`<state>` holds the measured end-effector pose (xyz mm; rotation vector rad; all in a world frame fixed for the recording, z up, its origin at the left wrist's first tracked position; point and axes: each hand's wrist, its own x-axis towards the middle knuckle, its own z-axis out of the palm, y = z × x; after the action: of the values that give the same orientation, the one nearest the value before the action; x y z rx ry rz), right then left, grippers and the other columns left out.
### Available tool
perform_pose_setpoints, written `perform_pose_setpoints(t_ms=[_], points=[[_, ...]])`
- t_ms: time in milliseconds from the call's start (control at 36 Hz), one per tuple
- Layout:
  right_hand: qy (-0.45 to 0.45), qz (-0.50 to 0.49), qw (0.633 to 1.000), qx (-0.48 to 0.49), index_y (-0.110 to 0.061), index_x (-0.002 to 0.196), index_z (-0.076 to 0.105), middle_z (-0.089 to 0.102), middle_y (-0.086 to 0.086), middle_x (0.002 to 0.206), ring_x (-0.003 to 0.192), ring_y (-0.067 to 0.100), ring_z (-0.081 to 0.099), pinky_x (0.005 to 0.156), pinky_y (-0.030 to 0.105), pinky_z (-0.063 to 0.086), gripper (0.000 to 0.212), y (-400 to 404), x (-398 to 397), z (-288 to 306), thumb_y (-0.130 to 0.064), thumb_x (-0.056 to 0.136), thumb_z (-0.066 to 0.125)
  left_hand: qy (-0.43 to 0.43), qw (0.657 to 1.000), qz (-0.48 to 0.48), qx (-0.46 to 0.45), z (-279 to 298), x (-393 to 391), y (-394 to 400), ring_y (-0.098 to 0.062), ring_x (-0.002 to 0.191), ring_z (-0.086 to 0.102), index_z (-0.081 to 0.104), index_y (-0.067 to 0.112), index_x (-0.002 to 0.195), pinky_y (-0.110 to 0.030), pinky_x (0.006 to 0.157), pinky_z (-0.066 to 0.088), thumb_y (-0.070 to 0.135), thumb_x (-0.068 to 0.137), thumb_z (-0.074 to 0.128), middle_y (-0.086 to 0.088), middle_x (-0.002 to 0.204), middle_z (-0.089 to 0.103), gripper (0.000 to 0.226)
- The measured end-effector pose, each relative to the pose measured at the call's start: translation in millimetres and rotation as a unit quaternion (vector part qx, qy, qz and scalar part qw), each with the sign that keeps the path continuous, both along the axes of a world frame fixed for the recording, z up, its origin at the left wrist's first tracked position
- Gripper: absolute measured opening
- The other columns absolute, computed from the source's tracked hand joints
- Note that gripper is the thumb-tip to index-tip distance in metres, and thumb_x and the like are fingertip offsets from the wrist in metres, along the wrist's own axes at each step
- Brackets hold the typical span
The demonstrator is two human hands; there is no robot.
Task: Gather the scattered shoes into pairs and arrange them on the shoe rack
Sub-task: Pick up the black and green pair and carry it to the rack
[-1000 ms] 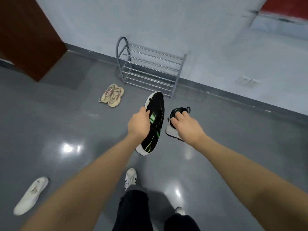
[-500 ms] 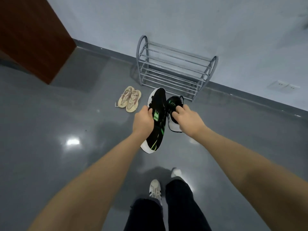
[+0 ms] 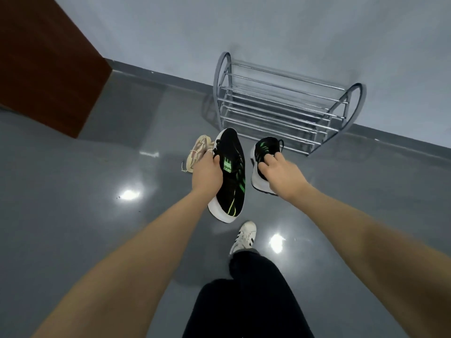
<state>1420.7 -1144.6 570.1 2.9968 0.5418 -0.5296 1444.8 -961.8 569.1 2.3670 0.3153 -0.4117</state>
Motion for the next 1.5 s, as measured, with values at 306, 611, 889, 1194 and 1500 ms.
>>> perform_pose_setpoints(t_ms=[306, 611, 889, 1194, 1500], points=[[0.037, 0.0, 0.999, -0.037, -0.003, 0.111, 0.054, 0.052, 0.012, 0.111, 0.102, 0.029, 0.049, 0.065, 0.026, 0.031, 0.035, 11.5, 97.7, -76.2, 0.004, 0.078, 0.061, 0.077, 0.997, -0.02, -0.024, -87.8, 108.2, 8.0, -0.02, 0.077, 0.048, 0.051, 0.004, 0.094, -0.029, 0.067, 0.035, 0.021, 0.102, 0.032, -0.003, 0.08, 0.051, 0.026], [0.037, -0.092, 0.995, -0.016, -0.003, 0.09, 0.06, 0.057, 0.012, 0.094, 0.09, 0.031, 0.053, 0.063, 0.031, 0.042, 0.03, 36.7, 139.9, -224.8, 0.007, 0.063, 0.069, 0.09, 0.994, -0.061, -0.016, -239.3, 165.3, 18.3, -0.022, 0.074, 0.046, 0.051, 0.002, 0.084, -0.029, 0.062, 0.032, 0.019, 0.101, 0.036, -0.001, 0.07, 0.045, 0.029], [-0.04, -0.156, 0.987, 0.006, -0.005, 0.062, 0.057, 0.054, 0.009, 0.066, 0.057, 0.027, 0.054, 0.046, 0.027, 0.043, 0.042, 37.8, 147.1, -381.5, 0.015, 0.029, 0.074, 0.107, 0.99, -0.089, -0.03, -386.1, 193.5, 6.2, -0.02, 0.081, 0.047, 0.055, 0.002, 0.1, -0.027, 0.071, 0.032, 0.023, 0.103, 0.033, -0.006, 0.084, 0.052, 0.031], [-0.045, -0.128, 0.991, 0.019, -0.008, 0.065, 0.061, 0.056, 0.006, 0.069, 0.061, 0.027, 0.056, 0.053, 0.024, 0.044, 0.038, 32.6, 120.4, -513.8, 0.005, 0.031, 0.072, 0.141, 0.984, -0.051, -0.101, -518.5, 176.1, 6.8, -0.017, 0.083, 0.044, 0.047, 0.007, 0.092, -0.024, 0.071, 0.032, 0.022, 0.103, 0.035, 0.001, 0.078, 0.046, 0.022], [0.037, -0.429, 0.889, 0.157, -0.006, 0.129, 0.046, 0.044, 0.014, 0.127, 0.105, 0.034, 0.045, 0.083, 0.045, 0.044, 0.04, 49.4, 84.1, -583.2, -0.028, 0.096, 0.048, 0.114, 0.986, -0.112, -0.038, -591.9, 155.3, 23.1, -0.023, 0.076, 0.045, 0.042, 0.006, 0.091, -0.026, 0.057, 0.021, 0.018, 0.103, 0.033, -0.008, 0.074, 0.045, 0.018]])
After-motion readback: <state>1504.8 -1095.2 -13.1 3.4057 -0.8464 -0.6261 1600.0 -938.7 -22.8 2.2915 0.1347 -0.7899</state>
